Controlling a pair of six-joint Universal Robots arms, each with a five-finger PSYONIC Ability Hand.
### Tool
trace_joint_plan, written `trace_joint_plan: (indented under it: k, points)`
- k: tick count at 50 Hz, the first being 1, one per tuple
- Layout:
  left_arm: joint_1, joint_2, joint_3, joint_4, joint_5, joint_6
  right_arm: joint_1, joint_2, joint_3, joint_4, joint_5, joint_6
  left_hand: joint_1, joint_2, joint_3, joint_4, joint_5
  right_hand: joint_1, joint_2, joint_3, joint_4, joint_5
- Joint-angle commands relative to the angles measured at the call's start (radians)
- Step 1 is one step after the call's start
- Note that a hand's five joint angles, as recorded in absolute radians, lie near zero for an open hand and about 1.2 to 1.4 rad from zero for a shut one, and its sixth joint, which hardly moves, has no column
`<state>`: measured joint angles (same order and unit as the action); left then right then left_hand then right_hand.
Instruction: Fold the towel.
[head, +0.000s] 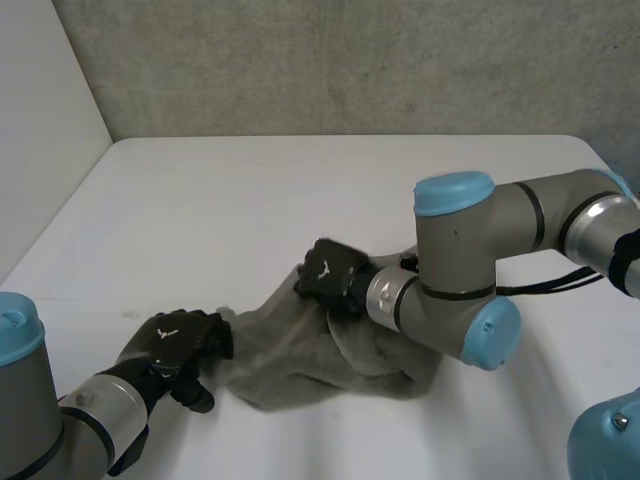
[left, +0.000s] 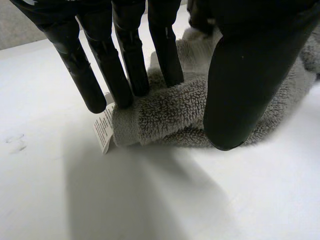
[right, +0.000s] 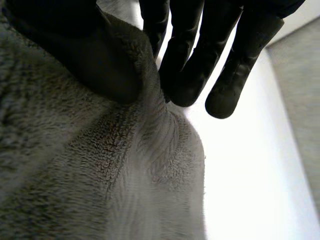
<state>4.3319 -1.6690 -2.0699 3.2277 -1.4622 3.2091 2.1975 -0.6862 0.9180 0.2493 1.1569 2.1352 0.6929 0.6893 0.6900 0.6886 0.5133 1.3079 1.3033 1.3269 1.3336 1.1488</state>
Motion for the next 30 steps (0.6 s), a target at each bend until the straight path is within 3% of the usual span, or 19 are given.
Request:
trace_joint_plan:
  k: [1,10,22,23,24,25,30]
  points:
    - [0.0,-0.001,0.002,0.001,0.0,0.0,-0.01,-0.061,-0.002,-0.07,0.102,0.147,0.096,0.1,0.099,0.1,0.101,0.088,0.093,0.069,0.063,0.073]
    - [-0.002,-0.006,0.014,0.003,0.0,0.002,-0.019,-0.147,0.05,-0.065,0.127,0.204,0.105,0.108,0.108,0.109,0.11,0.088,0.093,0.069,0.063,0.073]
    - [-0.014,-0.011,0.114,0.015,0.003,0.0,-0.094,-0.275,0.218,-0.068,0.095,0.336,0.111,0.114,0.114,0.115,0.116,0.088,0.093,0.069,0.063,0.073]
    - [-0.015,-0.012,0.137,0.021,0.003,0.0,-0.102,-0.291,0.246,-0.07,0.08,0.353,0.111,0.114,0.114,0.115,0.116,-0.134,-0.13,-0.153,-0.16,-0.15]
    - [-0.015,-0.012,0.137,0.021,0.003,0.0,-0.102,-0.291,0.246,-0.07,0.079,0.353,0.111,0.114,0.114,0.115,0.116,-0.137,-0.132,-0.156,-0.162,-0.152]
    - [-0.02,-0.015,0.16,0.026,0.003,-0.001,-0.111,-0.306,0.278,-0.073,0.066,0.368,0.111,0.114,0.114,0.115,0.116,-0.36,-0.356,-0.379,-0.386,-0.376]
    - [-0.041,-0.053,0.241,0.044,0.0,-0.006,-0.142,-0.345,0.379,-0.117,0.035,0.405,0.111,0.114,0.114,0.115,0.116,-0.41,-0.405,-0.429,-0.435,-0.425]
